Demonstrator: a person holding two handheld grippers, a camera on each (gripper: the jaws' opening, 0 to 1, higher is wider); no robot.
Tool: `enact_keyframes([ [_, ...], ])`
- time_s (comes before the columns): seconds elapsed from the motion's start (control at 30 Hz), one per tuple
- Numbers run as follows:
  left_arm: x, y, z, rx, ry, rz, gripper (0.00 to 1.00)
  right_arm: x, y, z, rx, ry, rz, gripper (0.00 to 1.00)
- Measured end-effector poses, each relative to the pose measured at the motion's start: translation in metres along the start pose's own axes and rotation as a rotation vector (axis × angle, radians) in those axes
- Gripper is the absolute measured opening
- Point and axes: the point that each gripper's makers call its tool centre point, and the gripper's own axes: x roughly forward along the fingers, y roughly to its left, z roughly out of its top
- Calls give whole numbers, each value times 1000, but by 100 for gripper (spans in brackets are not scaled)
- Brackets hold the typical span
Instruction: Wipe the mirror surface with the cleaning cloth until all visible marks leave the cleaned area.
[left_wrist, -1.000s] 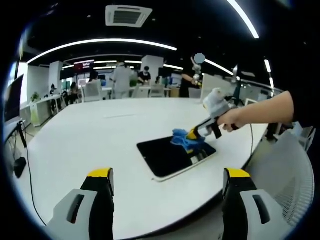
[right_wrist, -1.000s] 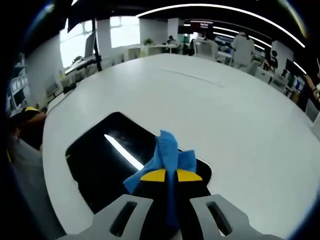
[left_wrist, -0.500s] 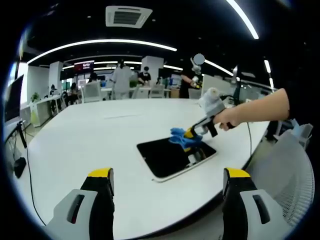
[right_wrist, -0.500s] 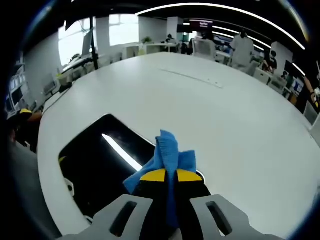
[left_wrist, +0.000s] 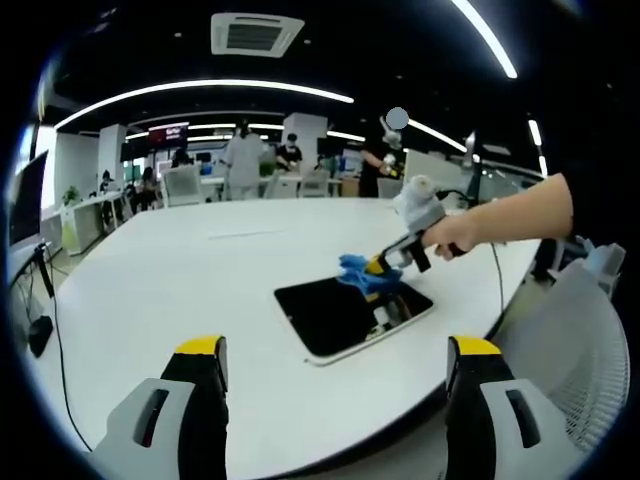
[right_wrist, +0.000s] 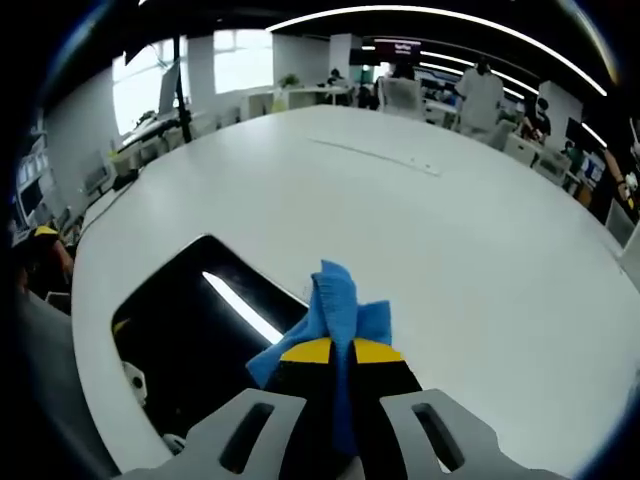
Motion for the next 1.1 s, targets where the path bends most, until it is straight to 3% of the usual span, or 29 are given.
enact_keyframes([
  [0.53,0,-2,3,1,-16,-9,89,5,-6,6,23,-8,-16,0],
  [1.1,0,-3,6,1,-35,-11,90,9,-11,7,42,-16,12,0],
])
